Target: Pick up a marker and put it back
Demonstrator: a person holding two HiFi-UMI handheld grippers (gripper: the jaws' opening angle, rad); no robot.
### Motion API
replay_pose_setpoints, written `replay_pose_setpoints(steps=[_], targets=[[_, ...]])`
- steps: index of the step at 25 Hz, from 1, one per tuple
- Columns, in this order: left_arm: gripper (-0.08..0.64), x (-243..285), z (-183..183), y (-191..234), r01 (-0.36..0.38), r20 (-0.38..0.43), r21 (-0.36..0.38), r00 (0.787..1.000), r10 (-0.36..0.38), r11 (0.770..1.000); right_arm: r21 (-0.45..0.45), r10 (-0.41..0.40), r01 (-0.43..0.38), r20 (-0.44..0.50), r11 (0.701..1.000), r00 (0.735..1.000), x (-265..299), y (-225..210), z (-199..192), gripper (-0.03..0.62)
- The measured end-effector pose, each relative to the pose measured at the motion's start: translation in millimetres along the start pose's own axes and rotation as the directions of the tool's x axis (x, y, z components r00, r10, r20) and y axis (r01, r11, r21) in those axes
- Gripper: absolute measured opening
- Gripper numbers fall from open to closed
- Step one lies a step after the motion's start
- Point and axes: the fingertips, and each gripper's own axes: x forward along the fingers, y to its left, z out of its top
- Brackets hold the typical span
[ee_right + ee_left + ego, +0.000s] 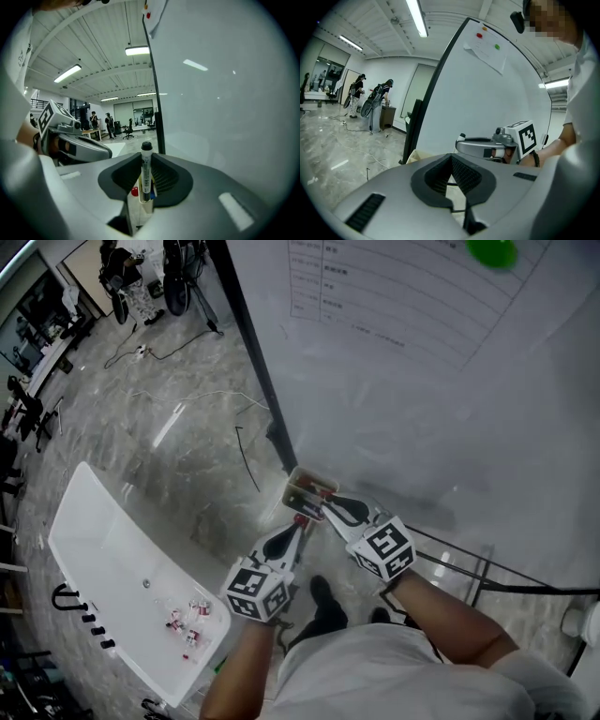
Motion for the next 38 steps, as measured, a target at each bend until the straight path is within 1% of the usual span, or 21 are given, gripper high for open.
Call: replay_pose_setpoints(steps=[3,7,9,12,16,21,26,28,34,38], targets=[[0.002,-4,33,-12,0.002,0.054,0.041,0.999,-0.004,0.999,-0.014,-0.006,0.007,0.056,1.000,0.998,-21,1,38,0.067],[0.002,-14,72,-34,-0.002,0.116,0.096,0.993,-0.009,0.995,-0.005,-0.001,0.002,0.126,1.000,0.992,-50,9,85,0.067],[0.002,-17,95,-41,-0.007,0.151,0.124,0.989,-0.012,0.992,-0.010,0.000,0.002,0.166,1.000,0.986,-59,10,111,0.067],[0.002,-20,129,-50,-0.016,0.207,0.172,0.978,-0.020,0.985,-0.046,0.003,0.007,0.223,0.999,0.975,-70,9,149,0.067],[0.002,-30,149,-59,-0.045,0.248,0.192,0.969,-0.004,0.980,-0.064,0.017,-0.001,0.255,0.998,0.967,-83,20,173,0.067],[0.002,-35,160,-61,-0.079,0.272,0.201,0.962,0.022,0.976,-0.067,0.020,-0.002,0.267,0.998,0.963,-86,22,179,0.067],[0.002,-34,158,-59,-0.054,0.272,0.160,0.962,0.009,0.986,-0.085,0.011,0.012,0.262,0.996,0.965,-87,21,176,0.067],[0.002,-35,154,-58,-0.052,0.267,0.157,0.964,0.009,0.986,-0.085,0.006,0.016,0.258,0.996,0.966,-87,20,173,0.067],[0.002,-38,146,-55,-0.058,0.259,0.164,0.966,0.014,0.985,-0.061,0.014,0.000,0.235,0.998,0.972,-76,20,160,0.067],[0.002,-41,139,-49,-0.061,0.261,0.149,0.965,0.020,0.987,-0.007,0.023,-0.022,0.203,1.000,0.979,-59,17,133,0.067]])
